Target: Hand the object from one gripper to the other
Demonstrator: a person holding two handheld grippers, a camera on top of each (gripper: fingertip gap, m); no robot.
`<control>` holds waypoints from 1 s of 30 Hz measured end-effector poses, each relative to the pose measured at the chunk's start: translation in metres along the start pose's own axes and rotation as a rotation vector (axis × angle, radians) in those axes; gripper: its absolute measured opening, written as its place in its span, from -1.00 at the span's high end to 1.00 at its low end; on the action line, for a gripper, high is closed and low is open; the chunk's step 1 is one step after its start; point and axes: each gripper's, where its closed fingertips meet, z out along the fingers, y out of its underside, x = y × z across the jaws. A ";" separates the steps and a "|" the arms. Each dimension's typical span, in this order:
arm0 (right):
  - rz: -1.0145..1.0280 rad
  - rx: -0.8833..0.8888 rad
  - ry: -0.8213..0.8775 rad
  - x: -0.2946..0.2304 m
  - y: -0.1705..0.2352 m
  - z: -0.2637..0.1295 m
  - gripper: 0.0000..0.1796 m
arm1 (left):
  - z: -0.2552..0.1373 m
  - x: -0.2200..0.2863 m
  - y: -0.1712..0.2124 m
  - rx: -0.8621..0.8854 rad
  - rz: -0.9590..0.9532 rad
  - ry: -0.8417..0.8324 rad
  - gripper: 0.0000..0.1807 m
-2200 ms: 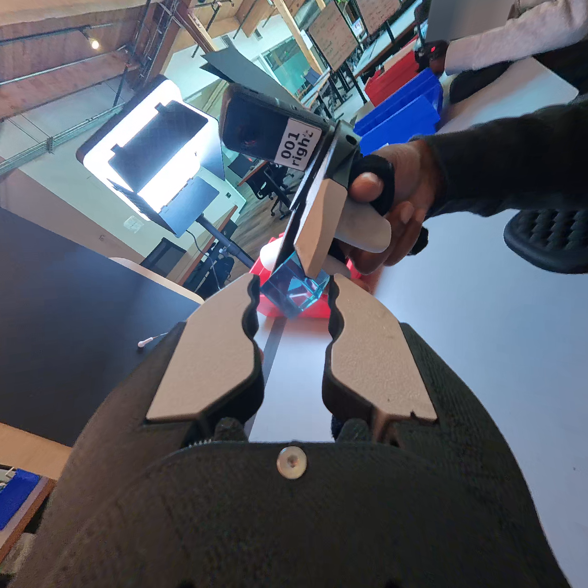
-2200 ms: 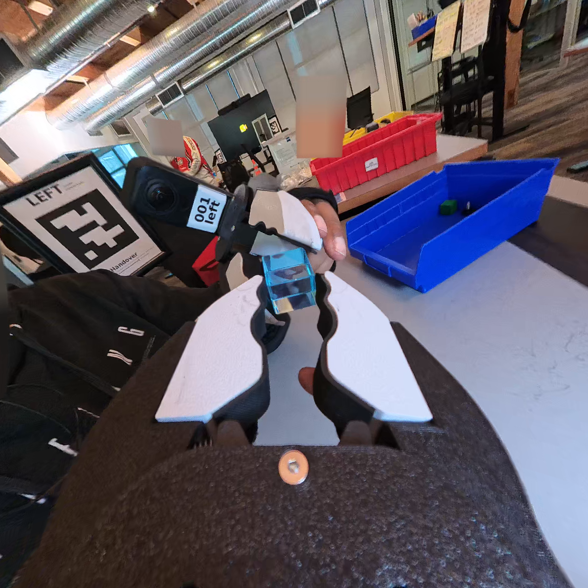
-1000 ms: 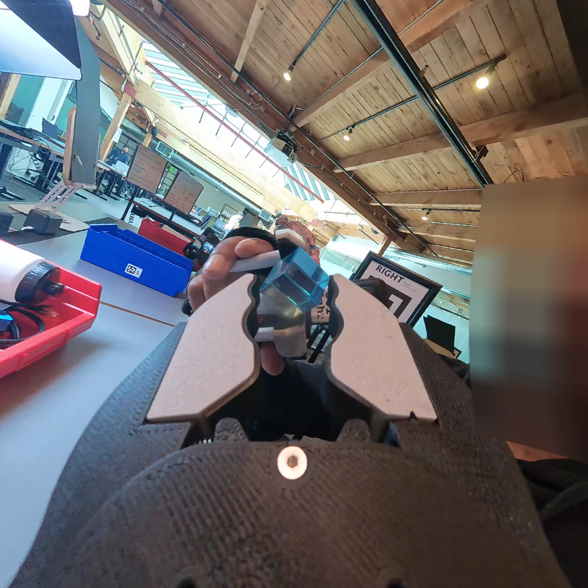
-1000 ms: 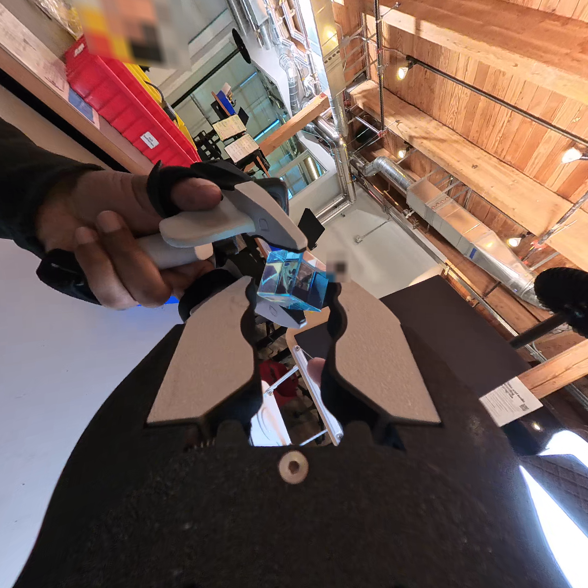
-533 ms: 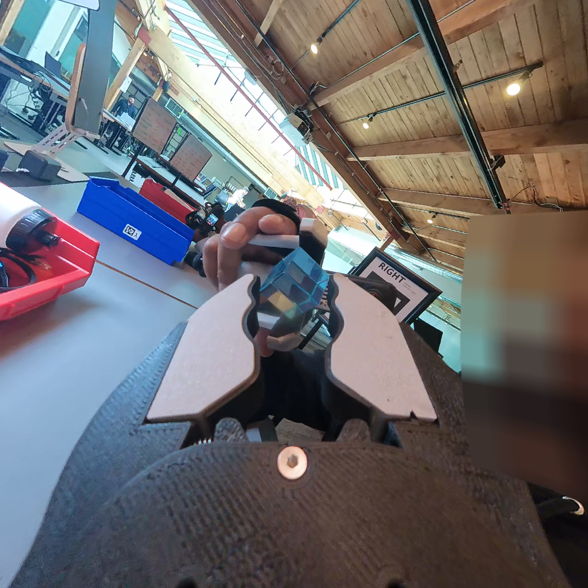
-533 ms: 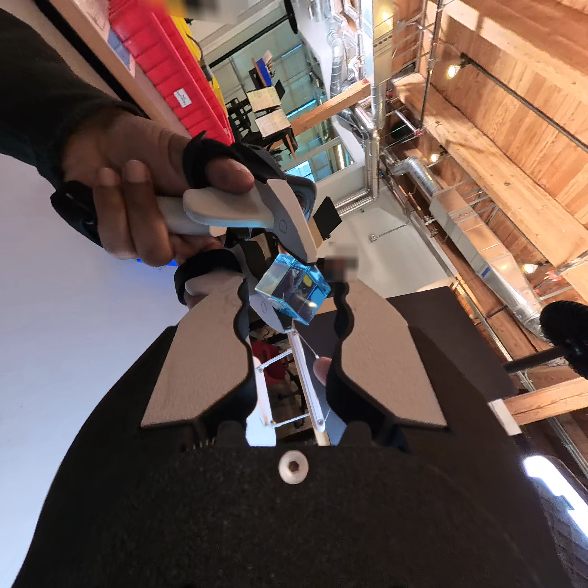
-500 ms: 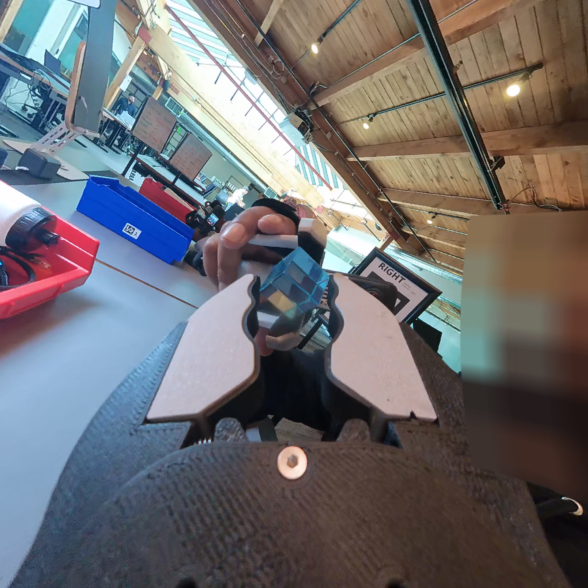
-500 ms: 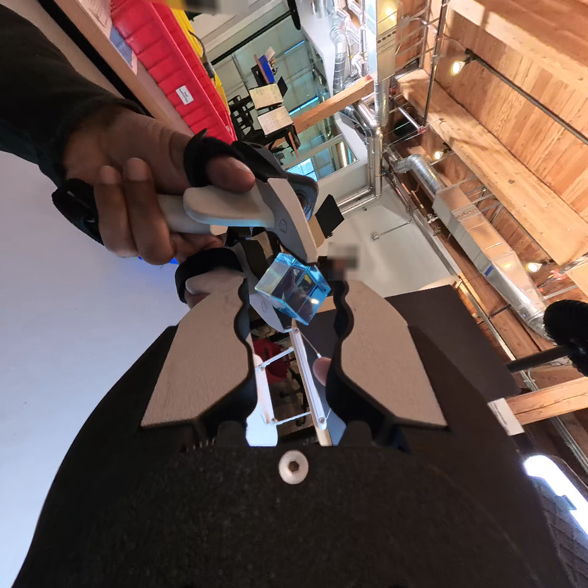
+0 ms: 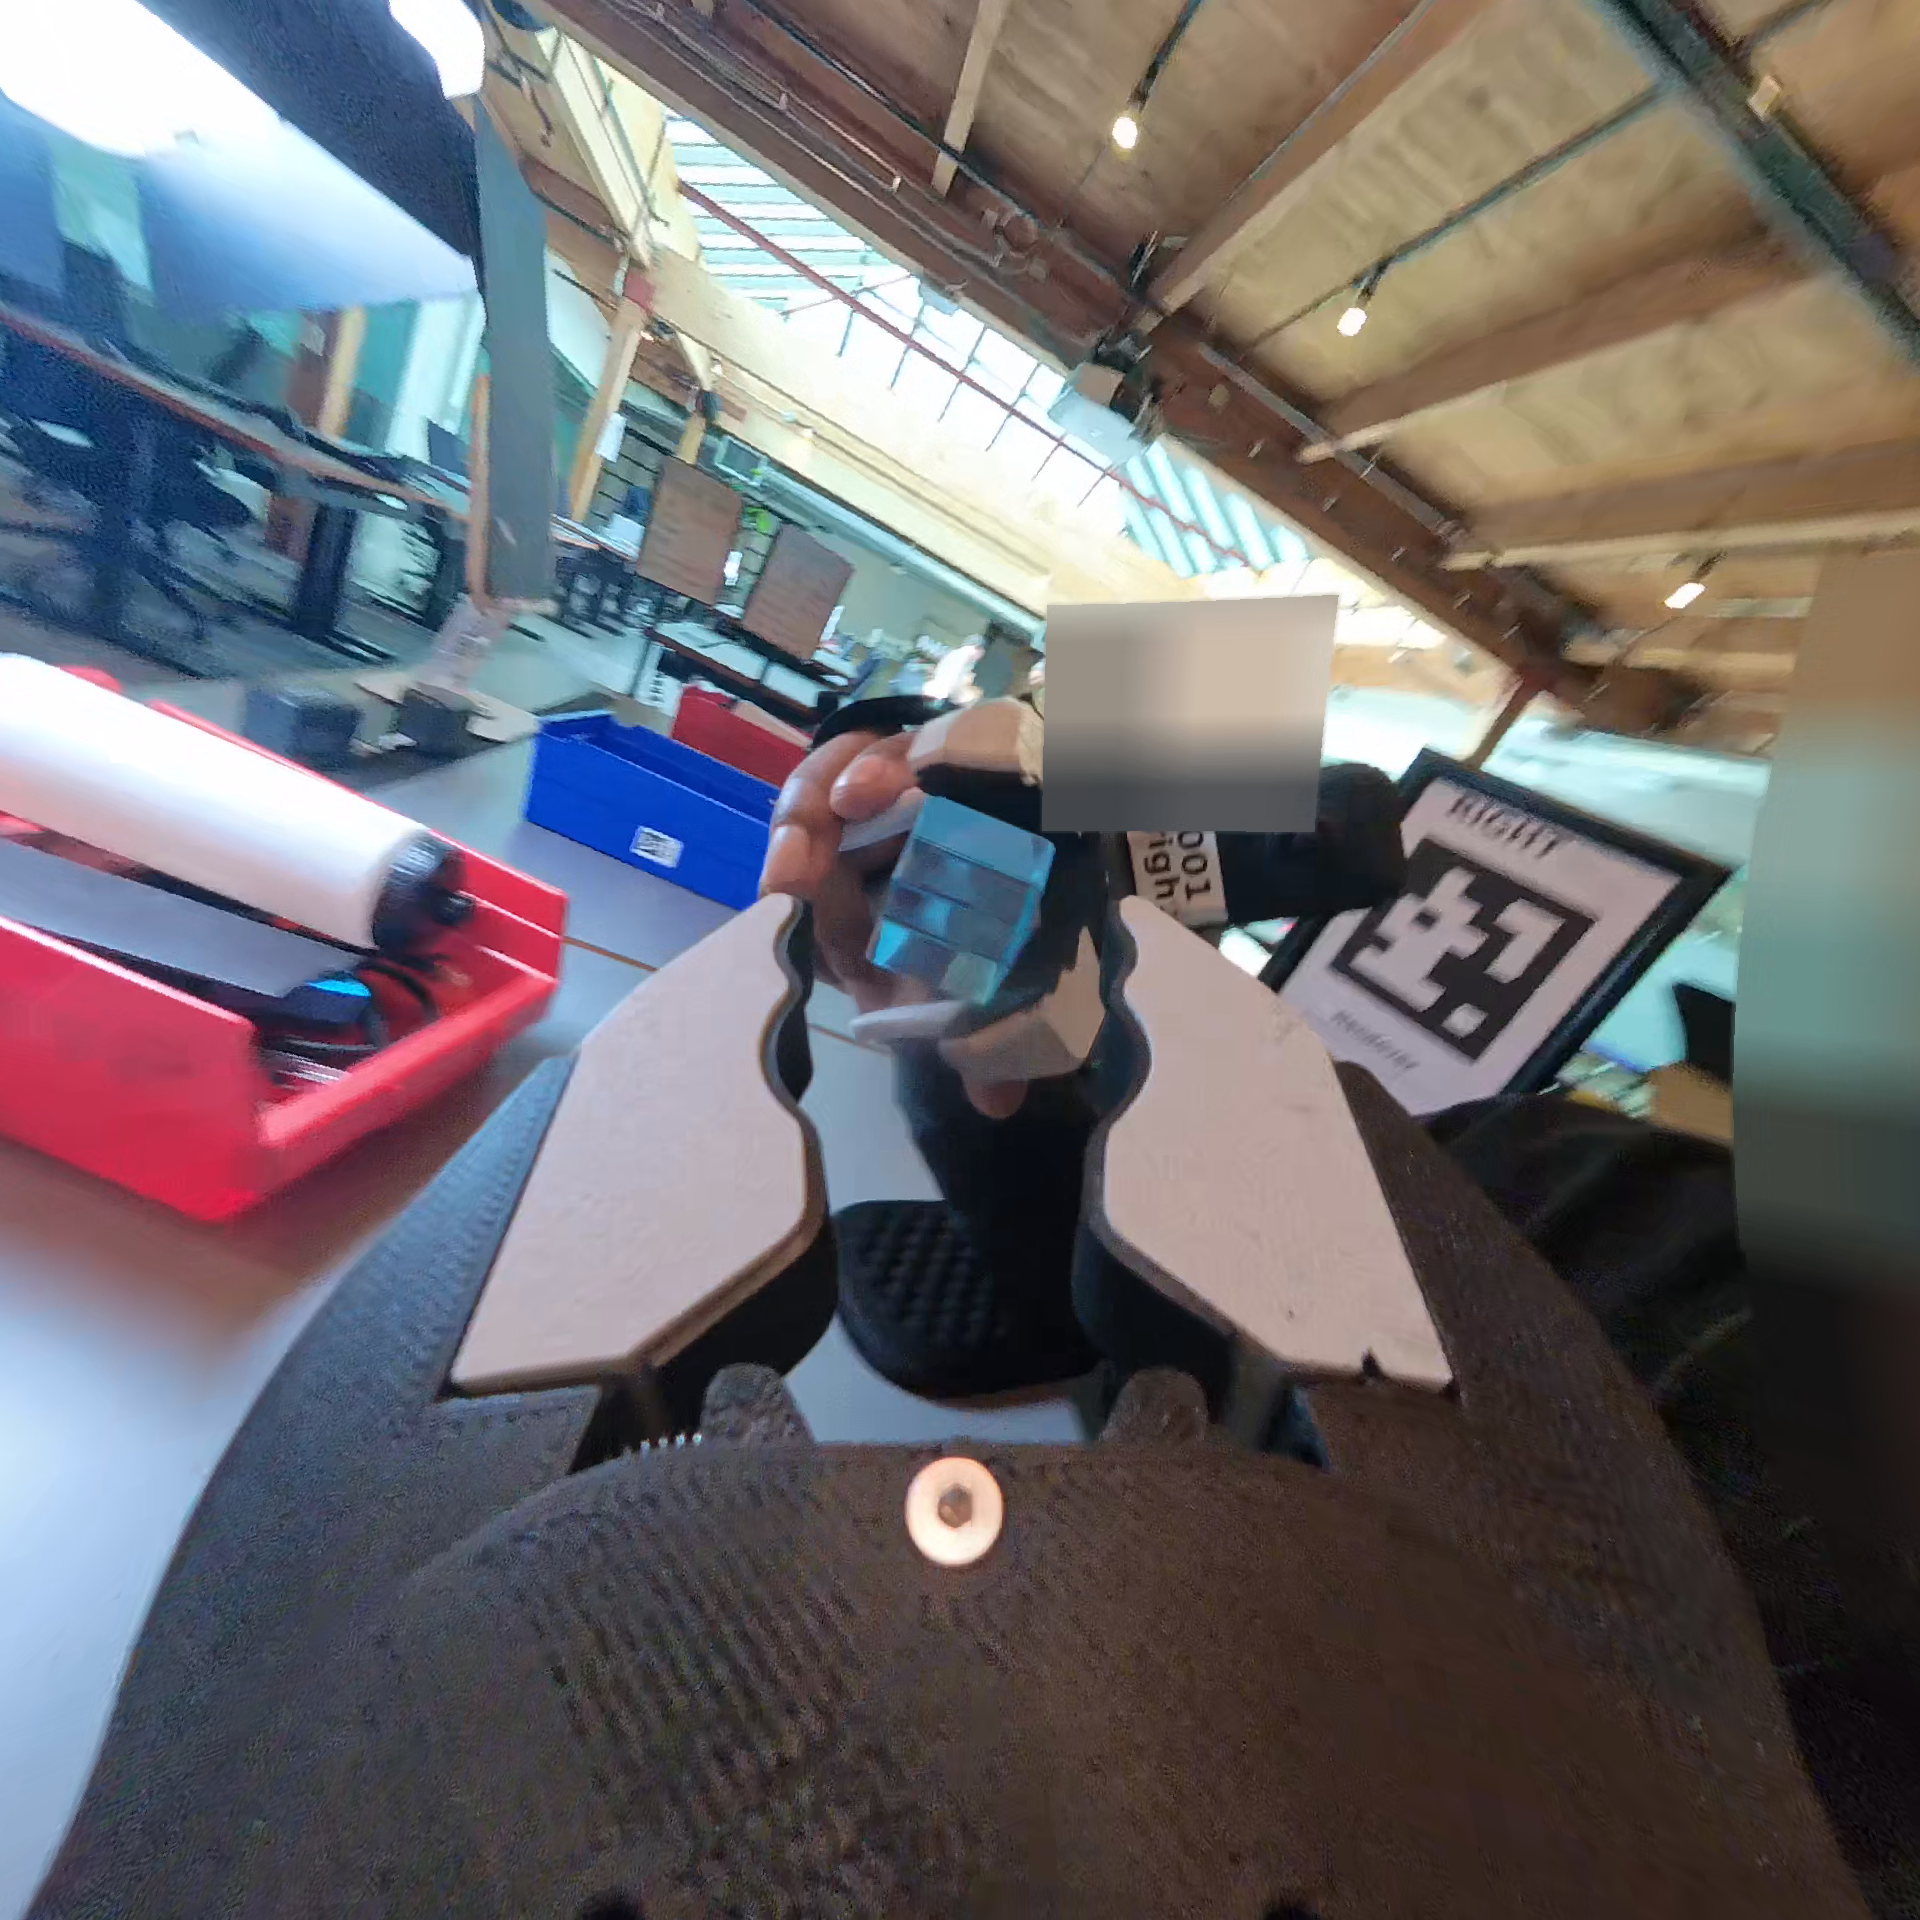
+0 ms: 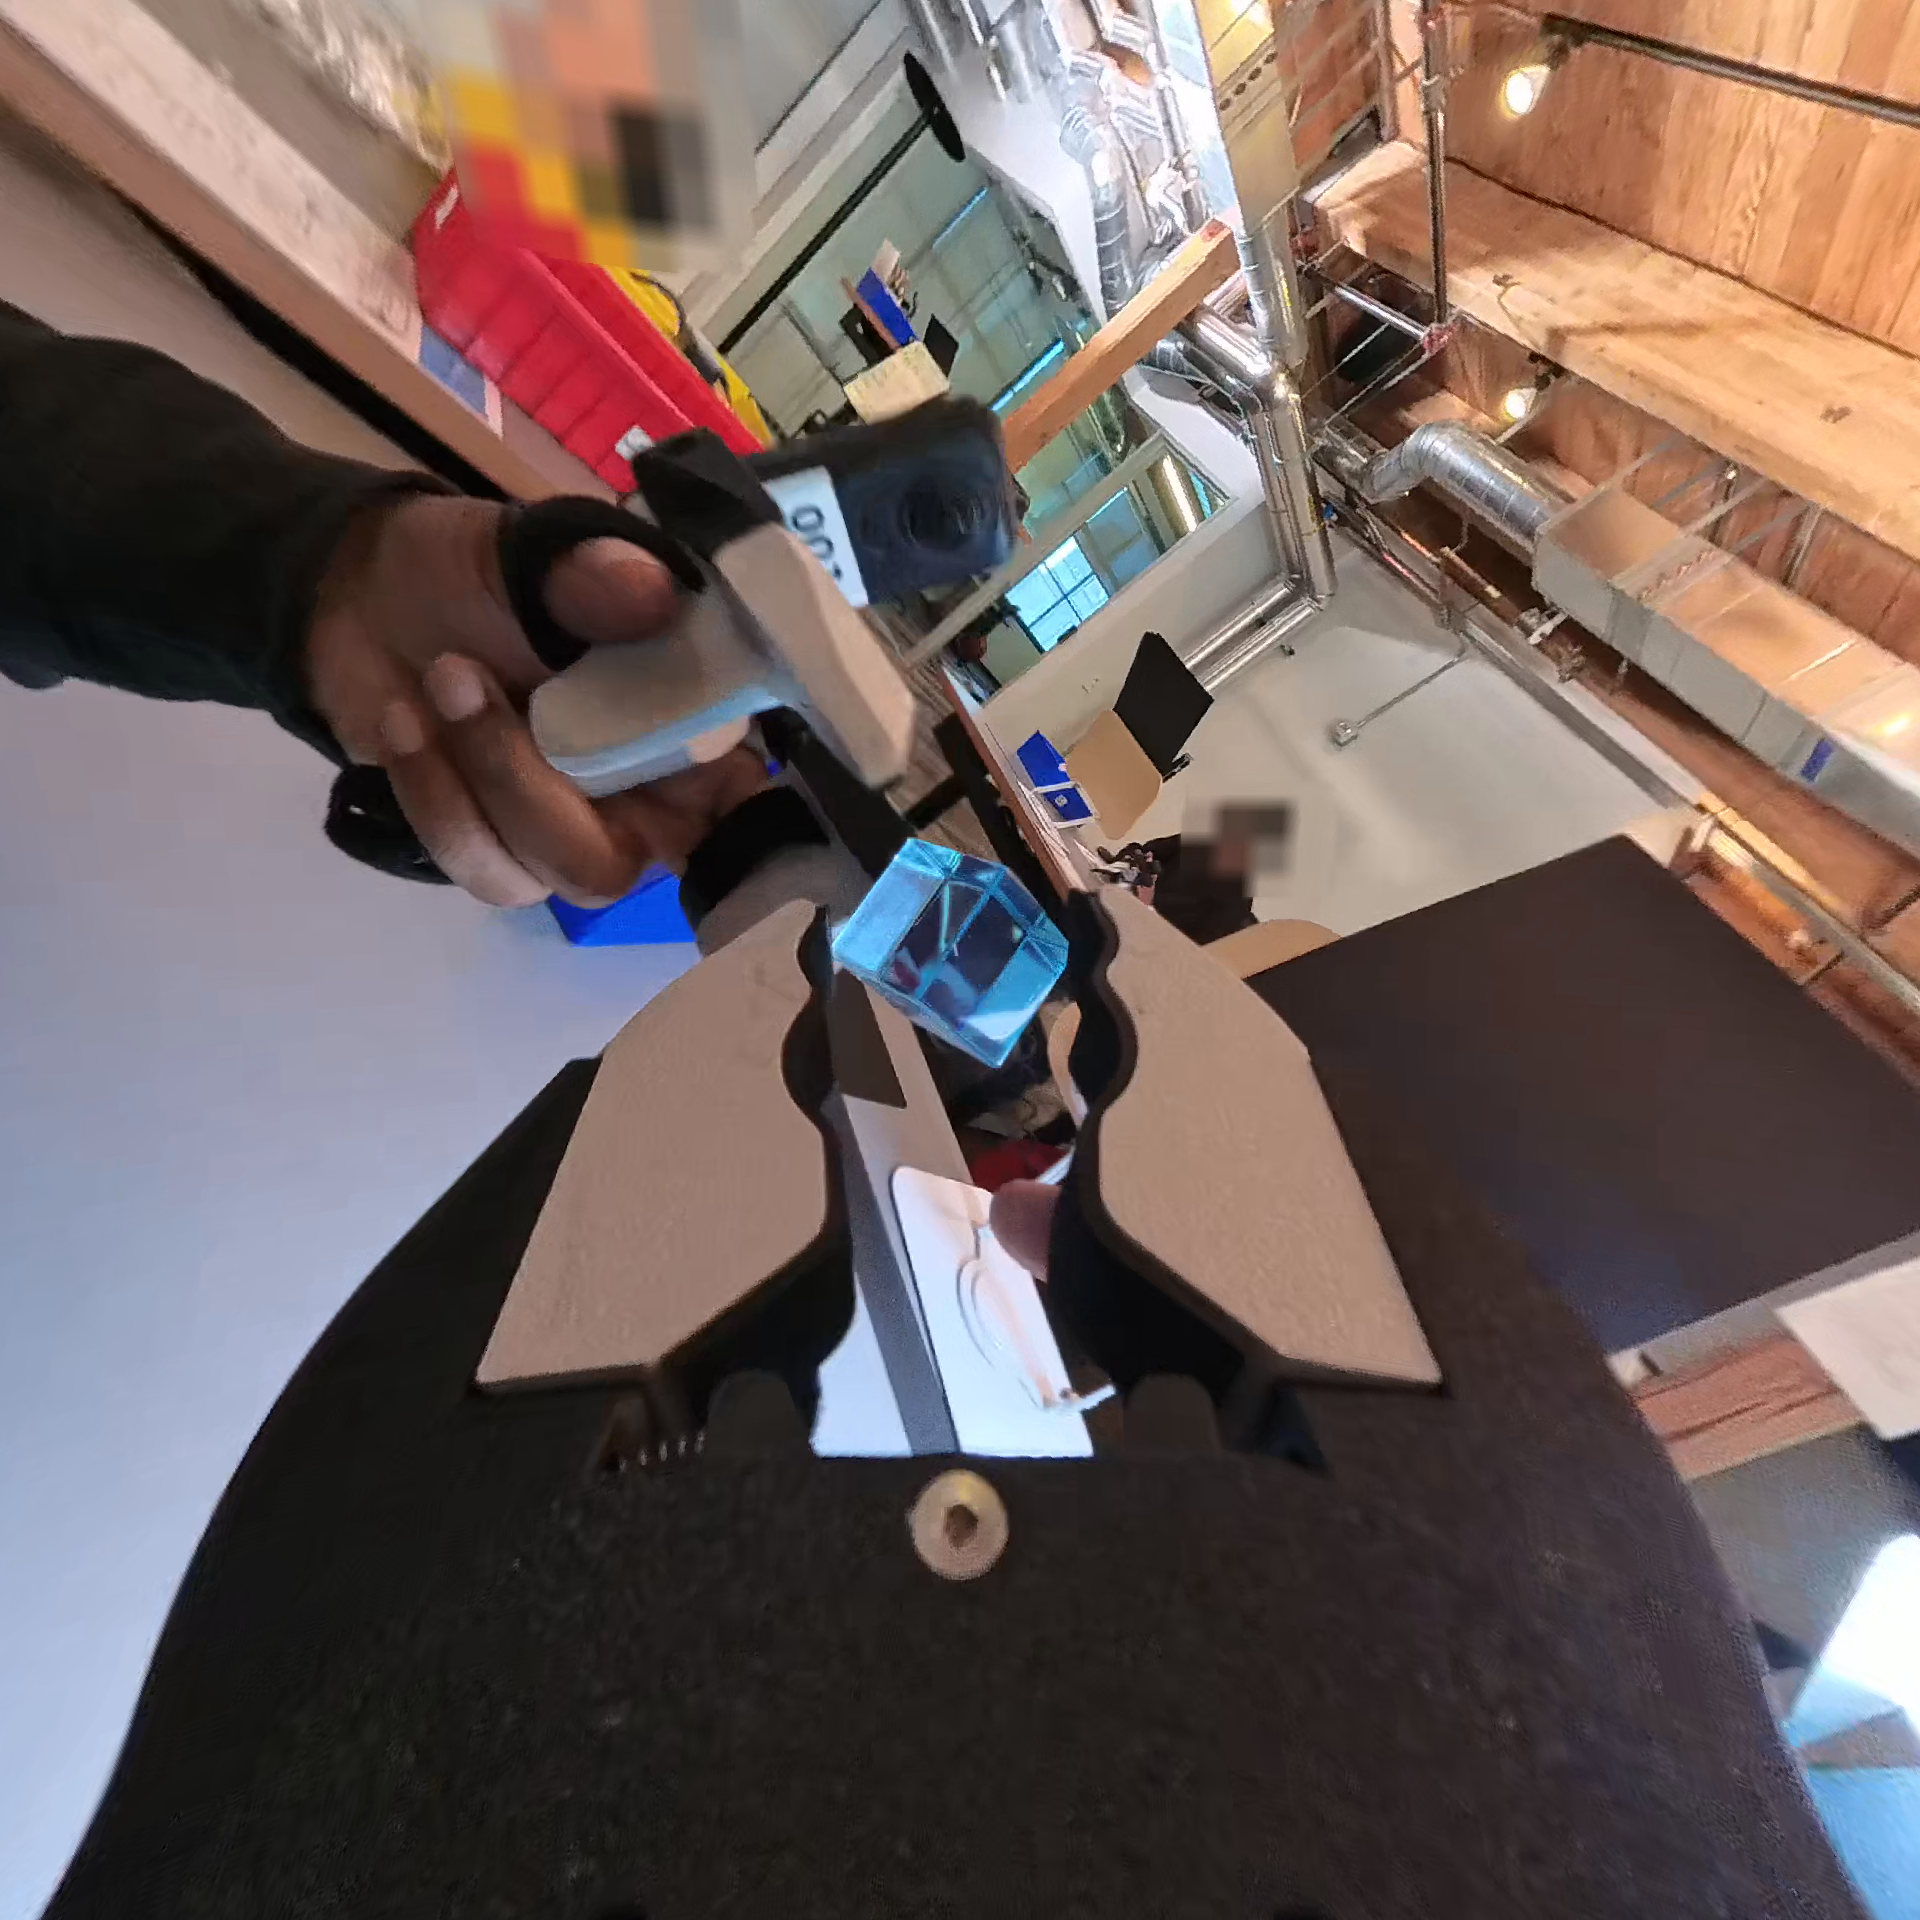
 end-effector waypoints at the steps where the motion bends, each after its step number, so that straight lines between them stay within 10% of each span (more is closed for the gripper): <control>1: 0.031 0.009 -0.005 0.002 0.001 -0.001 0.51 | -0.002 0.002 -0.002 -0.011 0.066 -0.023 0.40; 14: 0.701 0.490 -0.319 0.008 -0.048 -0.026 0.52 | -0.005 0.021 0.004 -0.123 0.629 -0.135 0.41; 22: 0.995 0.274 -0.521 -0.011 -0.024 -0.007 0.51 | -0.011 0.016 0.002 -0.258 1.282 -0.414 0.40; 30: 1.220 0.134 -0.708 -0.039 -0.010 0.003 0.52 | -0.011 -0.002 0.025 -0.409 1.348 -0.406 0.35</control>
